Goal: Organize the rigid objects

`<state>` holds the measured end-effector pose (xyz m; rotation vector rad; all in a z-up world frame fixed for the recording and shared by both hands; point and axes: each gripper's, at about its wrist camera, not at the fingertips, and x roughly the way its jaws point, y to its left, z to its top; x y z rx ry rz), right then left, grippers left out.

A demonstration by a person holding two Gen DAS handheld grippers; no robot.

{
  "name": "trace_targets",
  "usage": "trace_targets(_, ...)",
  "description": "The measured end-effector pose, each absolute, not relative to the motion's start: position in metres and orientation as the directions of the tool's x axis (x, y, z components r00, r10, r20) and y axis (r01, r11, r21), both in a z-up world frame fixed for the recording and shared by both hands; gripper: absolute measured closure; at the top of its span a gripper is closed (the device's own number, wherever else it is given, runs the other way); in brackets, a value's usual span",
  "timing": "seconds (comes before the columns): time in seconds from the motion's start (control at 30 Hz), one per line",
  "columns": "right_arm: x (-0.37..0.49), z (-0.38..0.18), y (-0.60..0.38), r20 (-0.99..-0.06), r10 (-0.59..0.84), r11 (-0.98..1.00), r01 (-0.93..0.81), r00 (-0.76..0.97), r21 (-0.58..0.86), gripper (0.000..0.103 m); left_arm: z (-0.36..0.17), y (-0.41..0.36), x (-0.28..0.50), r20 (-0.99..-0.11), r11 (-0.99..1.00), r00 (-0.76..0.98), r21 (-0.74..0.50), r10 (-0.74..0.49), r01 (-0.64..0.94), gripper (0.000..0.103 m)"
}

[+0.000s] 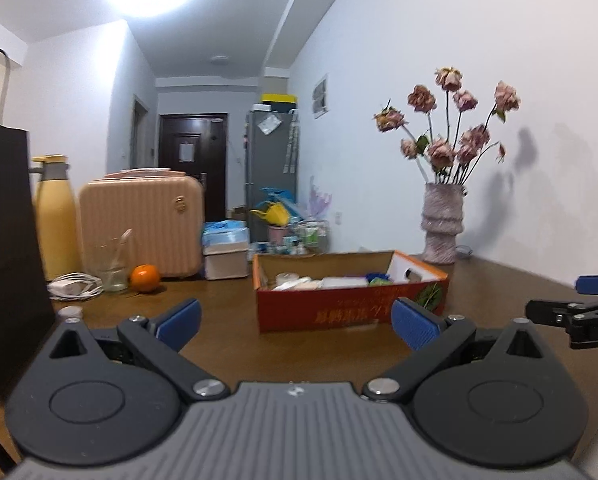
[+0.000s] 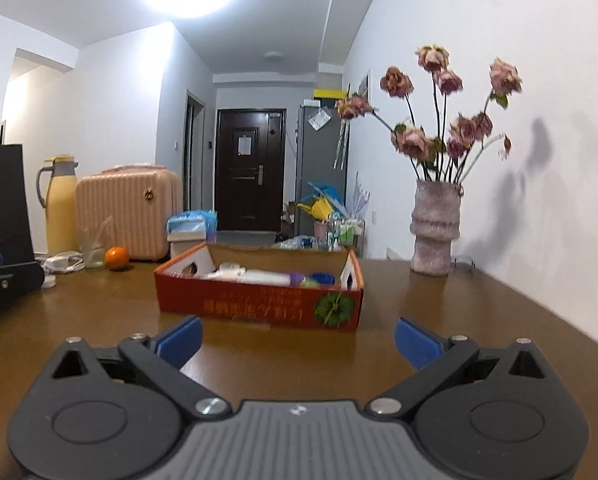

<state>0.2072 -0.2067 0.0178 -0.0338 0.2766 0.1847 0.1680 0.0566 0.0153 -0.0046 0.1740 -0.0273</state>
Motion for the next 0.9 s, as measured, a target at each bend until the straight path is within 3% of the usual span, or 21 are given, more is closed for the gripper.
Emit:
trace_targets(0.13,0.177,0.003,-0.207,-0.274,0.193,0.981,-0.182,0.942,0.064,0.000,0.006,0.053,0.141,-0.179,0.999,0.984,-0.049,-0.025,0.016,0.000)
trace_targets(0.4,0.116,-0.008,-0.196,-0.210,0.147,0.988,-0.153,0.967,-0.013,0.000,0.007,0.035,0.102,-0.078,1.000,0.997,-0.002,-0.017,0.017,0.000)
trace_targets(0.9,0.109,-0.001,-0.189,-0.183,0.144,0.987,-0.154,0.973,-0.044,0.000,0.008,0.020,0.091,-0.063,0.996,0.995,0.044,-0.074,0.077,0.000)
